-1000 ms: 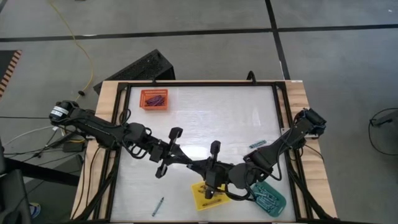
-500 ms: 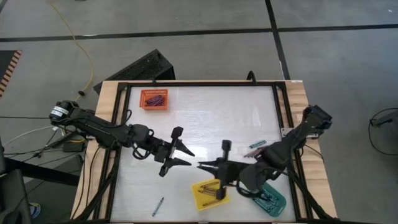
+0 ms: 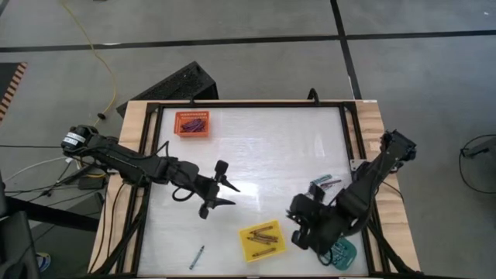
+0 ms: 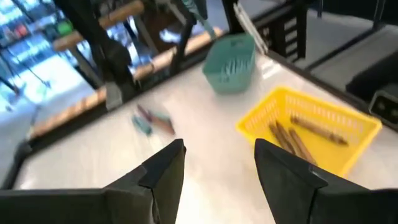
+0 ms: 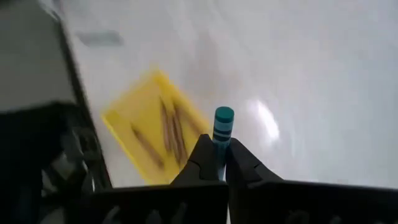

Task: Sort crayons
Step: Put the green crayon into the green bin, then put the blue crayon into the green bin

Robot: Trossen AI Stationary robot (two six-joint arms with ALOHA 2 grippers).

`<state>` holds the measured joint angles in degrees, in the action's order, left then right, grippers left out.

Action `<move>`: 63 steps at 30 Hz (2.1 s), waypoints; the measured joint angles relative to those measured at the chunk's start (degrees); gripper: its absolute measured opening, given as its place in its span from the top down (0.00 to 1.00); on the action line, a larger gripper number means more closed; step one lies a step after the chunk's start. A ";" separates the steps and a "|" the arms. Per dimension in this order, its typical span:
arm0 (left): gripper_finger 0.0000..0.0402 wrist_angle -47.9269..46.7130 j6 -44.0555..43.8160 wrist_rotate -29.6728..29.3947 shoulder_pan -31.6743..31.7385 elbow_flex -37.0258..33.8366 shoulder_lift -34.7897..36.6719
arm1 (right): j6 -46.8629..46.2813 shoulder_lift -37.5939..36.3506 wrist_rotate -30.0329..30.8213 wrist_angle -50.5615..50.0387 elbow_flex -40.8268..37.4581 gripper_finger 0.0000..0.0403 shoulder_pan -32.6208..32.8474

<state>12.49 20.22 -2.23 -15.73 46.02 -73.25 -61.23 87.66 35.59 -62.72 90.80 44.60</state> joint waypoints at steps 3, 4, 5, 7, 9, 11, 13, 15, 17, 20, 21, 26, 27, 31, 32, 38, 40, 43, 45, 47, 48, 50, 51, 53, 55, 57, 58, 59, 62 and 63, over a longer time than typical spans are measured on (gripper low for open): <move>0.54 -3.21 -1.18 -0.01 0.00 0.00 0.00 | -11.72 2.49 -5.82 -6.72 0.00 1.00 2.18; 0.54 -3.93 -1.53 0.01 0.00 0.00 0.00 | -15.32 3.44 -7.50 -8.11 0.00 1.00 3.18; 0.54 -4.45 -1.90 0.01 0.00 0.00 0.00 | -18.79 4.47 -9.21 -9.37 0.00 1.00 4.12; 0.54 -5.45 -1.96 0.01 0.00 -0.02 0.00 | -25.10 6.40 -12.11 -11.12 -0.02 1.00 6.37; 0.54 -5.80 -1.91 0.01 0.00 -0.02 0.00 | -31.17 8.17 -14.62 -12.26 -0.02 1.00 8.78; 0.54 -5.77 -1.81 0.01 0.00 -0.02 0.00 | -36.73 9.84 -16.21 -13.36 -0.02 1.00 11.07; 0.54 -5.77 -0.91 0.01 0.00 -0.02 0.00 | -42.60 11.38 -17.32 -14.42 -0.02 1.00 13.27; 0.54 -5.77 0.10 0.01 0.00 -0.02 0.00 | -47.15 12.92 -17.55 -15.48 -0.02 1.00 15.02; 0.54 -5.77 0.17 0.01 0.00 -0.02 0.00 | -49.04 14.25 -17.65 -15.27 -0.02 1.00 16.27; 0.54 -6.15 -0.13 0.03 0.00 -0.02 0.00 | -50.28 16.51 -18.99 -15.27 -0.02 1.00 17.32; 0.54 -6.56 -0.72 0.04 0.00 -0.02 0.00 | -50.37 17.26 -20.16 -15.25 -0.02 1.00 17.42; 0.54 -10.58 -6.82 1.24 -0.34 -0.02 0.00 | -49.56 20.55 -23.88 -15.67 -0.02 1.00 17.33; 0.54 -11.63 -8.33 1.64 -0.63 -0.02 0.00 | -49.56 21.12 -23.88 -15.76 -0.02 1.00 17.33; 0.54 -16.49 -14.05 1.93 -2.96 -0.02 0.00 | -49.55 22.40 -25.04 -16.05 -0.02 1.00 17.16; 0.54 -17.97 -15.59 1.90 -3.65 -0.02 0.00 | -49.53 22.64 -25.28 -16.05 -0.02 0.99 17.16; 0.54 -27.80 -27.74 0.64 -9.19 -0.04 0.00 | -49.94 23.39 -25.85 -15.97 -0.02 0.99 17.14; 0.54 -30.65 -32.41 -1.52 -11.74 -0.04 0.00 | -50.19 23.39 -25.85 -15.95 -0.02 0.99 17.14; 0.54 -34.57 -39.45 -6.49 -16.27 -0.04 0.00 | -50.25 23.39 -25.85 -15.97 -0.02 0.96 17.14; 0.54 -36.52 -44.15 -9.18 -19.26 -0.04 0.00 | -50.44 23.39 -25.85 -16.14 -0.02 0.93 17.14; 0.54 -38.01 -48.93 -11.50 -21.97 -0.04 0.01 | -50.77 23.39 -25.85 -16.35 -0.02 0.90 17.14; 0.54 -38.41 -50.78 -12.22 -23.21 -0.04 0.00 | -50.86 23.39 -25.85 -16.60 -0.02 0.89 17.14; 0.54 -38.86 -53.14 -14.14 -25.42 -0.04 0.00 | -50.86 23.39 -25.83 -16.94 -0.02 0.86 17.14; 0.54 -38.94 -53.85 -15.22 -26.37 -0.04 0.01 | -50.86 23.39 -25.81 -17.26 -0.02 0.86 17.14; 0.54 -38.93 -54.81 -16.99 -27.84 -0.04 0.00 | -50.86 23.39 -25.63 -18.03 -0.02 0.85 17.14; 0.54 -38.89 -55.37 -17.78 -28.65 -0.04 0.00 | -50.84 23.39 -25.41 -18.44 -0.02 0.84 17.14; 0.54 -38.89 -55.60 -18.10 -28.92 -0.04 0.02 | -50.78 23.39 -25.31 -18.55 -0.02 0.84 17.14; 0.54 -38.89 -55.85 -18.27 -28.95 -0.04 0.02 | -50.23 23.39 -25.24 -18.61 -0.02 0.84 17.14; 0.54 -38.89 -56.08 -18.65 -29.01 -0.04 0.02 | -49.59 23.39 -25.20 -18.71 -0.02 0.84 17.14; 0.54 -38.81 -57.32 -19.35 -29.24 -0.04 0.02 | -47.90 23.39 -25.15 -19.11 -0.02 0.84 17.08; 0.54 -38.78 -57.78 -19.38 -29.34 -0.04 0.00 | -47.78 23.39 -25.15 -19.78 -0.02 0.84 16.90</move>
<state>-26.28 -37.56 -21.60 -45.06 45.98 -73.25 -109.01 111.04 10.44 -82.50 90.78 61.50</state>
